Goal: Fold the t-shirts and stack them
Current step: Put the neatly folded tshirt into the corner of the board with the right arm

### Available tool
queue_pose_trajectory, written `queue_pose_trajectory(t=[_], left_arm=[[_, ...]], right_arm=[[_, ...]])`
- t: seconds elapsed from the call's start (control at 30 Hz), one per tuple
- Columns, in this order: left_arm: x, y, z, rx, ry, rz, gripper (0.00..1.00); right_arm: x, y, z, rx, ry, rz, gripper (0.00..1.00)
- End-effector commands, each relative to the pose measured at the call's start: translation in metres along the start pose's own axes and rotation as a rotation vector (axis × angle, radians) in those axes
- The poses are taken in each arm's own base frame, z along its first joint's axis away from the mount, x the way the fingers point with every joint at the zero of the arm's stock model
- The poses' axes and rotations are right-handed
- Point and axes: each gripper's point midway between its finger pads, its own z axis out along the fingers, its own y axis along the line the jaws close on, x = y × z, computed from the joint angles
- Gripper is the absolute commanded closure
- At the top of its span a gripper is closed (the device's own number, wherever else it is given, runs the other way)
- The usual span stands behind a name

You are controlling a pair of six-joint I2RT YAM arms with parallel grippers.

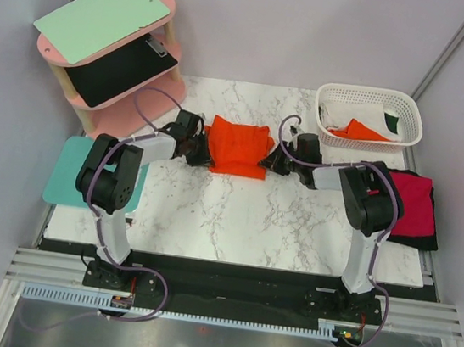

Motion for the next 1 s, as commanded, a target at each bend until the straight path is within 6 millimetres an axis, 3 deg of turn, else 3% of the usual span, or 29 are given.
queue_pose_trajectory(t=[0.0, 0.1, 0.2, 0.23, 0.27, 0.3, 0.33, 0.37, 0.4, 0.43, 0.5, 0.63, 0.67, 0.73, 0.77, 0.83, 0.87, 0.9, 0.93, 0.97], left_arm=[[0.076, 0.037, -0.015, -0.114, 0.176, -0.061, 0.98], [0.095, 0.035, -0.026, -0.106, 0.197, -0.052, 0.98], [0.103, 0.029, -0.037, -0.079, 0.216, -0.034, 0.89], [0.102, 0.027, -0.040, -0.077, 0.211, -0.026, 0.87], [0.097, 0.023, -0.046, -0.072, 0.189, -0.014, 0.64], [0.097, 0.022, -0.050, -0.077, 0.190, -0.010, 0.51], [0.090, 0.019, -0.054, -0.079, 0.171, -0.004, 0.42], [0.081, 0.017, -0.060, -0.092, 0.137, 0.005, 0.26], [0.078, 0.018, -0.064, -0.104, 0.128, 0.010, 0.21], [0.071, 0.015, -0.069, -0.111, 0.116, 0.021, 0.16], [0.062, 0.015, -0.074, -0.137, 0.092, 0.036, 0.14], [0.044, 0.013, -0.085, -0.175, 0.049, 0.060, 0.13], [0.041, 0.012, -0.087, -0.176, 0.040, 0.063, 0.13], [0.033, 0.007, -0.095, -0.171, 0.008, 0.070, 0.13], [0.031, 0.006, -0.098, -0.172, -0.005, 0.075, 0.13], [0.024, 0.002, -0.105, -0.164, -0.037, 0.081, 0.13], [0.022, 0.000, -0.107, -0.163, -0.045, 0.084, 0.13], [0.020, -0.001, -0.108, -0.160, -0.050, 0.088, 0.13], [0.017, -0.004, -0.110, -0.152, -0.060, 0.091, 0.13], [0.016, -0.006, -0.110, -0.144, -0.058, 0.093, 0.13]], right_arm=[[0.044, -0.009, -0.030, 0.069, 0.114, -0.017, 0.93], [0.067, -0.011, -0.044, 0.105, 0.158, -0.044, 0.91], [0.078, -0.011, -0.056, 0.114, 0.166, -0.055, 0.86], [0.071, -0.004, -0.061, 0.110, 0.137, -0.067, 0.81], [0.069, -0.001, -0.064, 0.110, 0.127, -0.079, 0.75], [0.064, 0.002, -0.068, 0.113, 0.111, -0.092, 0.68], [0.051, 0.010, -0.073, 0.120, 0.069, -0.118, 0.50], [0.042, 0.014, -0.076, 0.130, 0.058, -0.150, 0.42], [0.034, 0.016, -0.079, 0.139, 0.041, -0.170, 0.27], [0.021, 0.020, -0.084, 0.158, 0.002, -0.192, 0.20], [0.004, 0.030, -0.090, 0.171, -0.029, -0.240, 0.02], [-0.023, 0.036, -0.106, 0.239, -0.074, -0.311, 0.02], [-0.036, 0.031, -0.112, 0.300, -0.114, -0.325, 0.02], [-0.037, 0.018, -0.122, 0.392, -0.093, -0.367, 0.02], [-0.054, 0.010, -0.132, 0.485, -0.138, -0.378, 0.02], [-0.054, -0.008, -0.147, 0.612, -0.102, -0.399, 0.02], [-0.064, -0.009, -0.154, 0.669, -0.119, -0.404, 0.02], [-0.075, -0.024, -0.170, 0.804, -0.151, -0.412, 0.02], [-0.066, -0.042, -0.181, 0.915, -0.092, -0.412, 0.02], [-0.076, -0.045, -0.189, 0.989, -0.105, -0.415, 0.02]])
